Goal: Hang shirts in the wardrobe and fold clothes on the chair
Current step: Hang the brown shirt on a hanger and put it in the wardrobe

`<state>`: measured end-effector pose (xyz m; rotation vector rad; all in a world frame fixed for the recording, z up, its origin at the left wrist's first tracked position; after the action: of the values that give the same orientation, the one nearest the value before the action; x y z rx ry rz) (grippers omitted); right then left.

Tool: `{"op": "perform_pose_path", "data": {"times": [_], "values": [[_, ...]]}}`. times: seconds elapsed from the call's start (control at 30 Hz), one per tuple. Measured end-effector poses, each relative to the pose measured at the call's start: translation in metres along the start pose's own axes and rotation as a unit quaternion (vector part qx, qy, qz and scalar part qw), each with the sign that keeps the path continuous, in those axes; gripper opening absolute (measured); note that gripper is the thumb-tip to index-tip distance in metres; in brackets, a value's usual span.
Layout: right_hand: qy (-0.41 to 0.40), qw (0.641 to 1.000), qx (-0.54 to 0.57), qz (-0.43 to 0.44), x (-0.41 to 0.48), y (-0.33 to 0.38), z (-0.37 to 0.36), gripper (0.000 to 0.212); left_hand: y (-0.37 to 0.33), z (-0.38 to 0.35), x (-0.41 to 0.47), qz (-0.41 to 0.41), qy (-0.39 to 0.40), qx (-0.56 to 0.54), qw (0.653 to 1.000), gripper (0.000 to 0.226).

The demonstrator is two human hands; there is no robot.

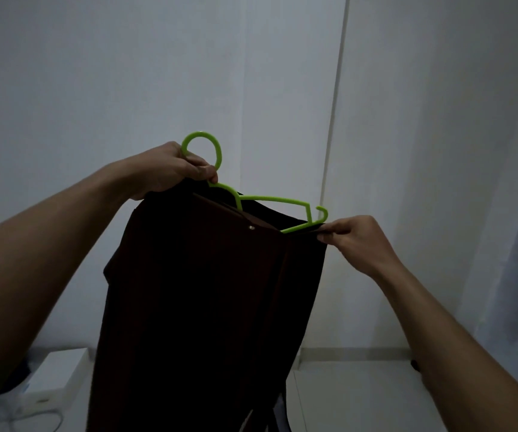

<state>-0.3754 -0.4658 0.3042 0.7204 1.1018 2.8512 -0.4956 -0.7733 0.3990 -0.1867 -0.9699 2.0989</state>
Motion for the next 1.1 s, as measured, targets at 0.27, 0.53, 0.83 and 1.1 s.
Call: {"op": "perform_pose_path", "data": {"times": [0.27,0.53,0.83,1.1], "values": [[-0.027,0.984,-0.172,-0.048,-0.001,0.015,0.015,0.015,-0.009,-0.010,0.006,0.027,0.038,0.033,0.998,0.019],[0.027,0.947,-0.317,-0.046,-0.007,0.056,0.011,0.010,-0.017,-0.024,0.015,0.040,0.034,0.155,0.986,0.022],[0.083,0.991,-0.085,0.063,-0.015,0.043,-0.016,0.057,0.002,-0.025,0.014,-0.024,0.047,-0.018,0.998,0.017],[0.184,0.976,-0.115,0.015,-0.003,0.034,-0.026,0.019,0.005,-0.038,0.021,-0.044,0.076,-0.043,0.995,0.017]]}}
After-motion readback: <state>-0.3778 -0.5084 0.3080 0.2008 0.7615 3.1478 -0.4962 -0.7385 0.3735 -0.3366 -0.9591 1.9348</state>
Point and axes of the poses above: each hand's wrist, its own x-axis towards the middle knuckle, its own z-axis out of the back of the hand, y = z × x, the point moved 7 cm from there along x, towards the middle knuckle, and after that the axes turned 14 degrees about y, right-handed, at the moved point
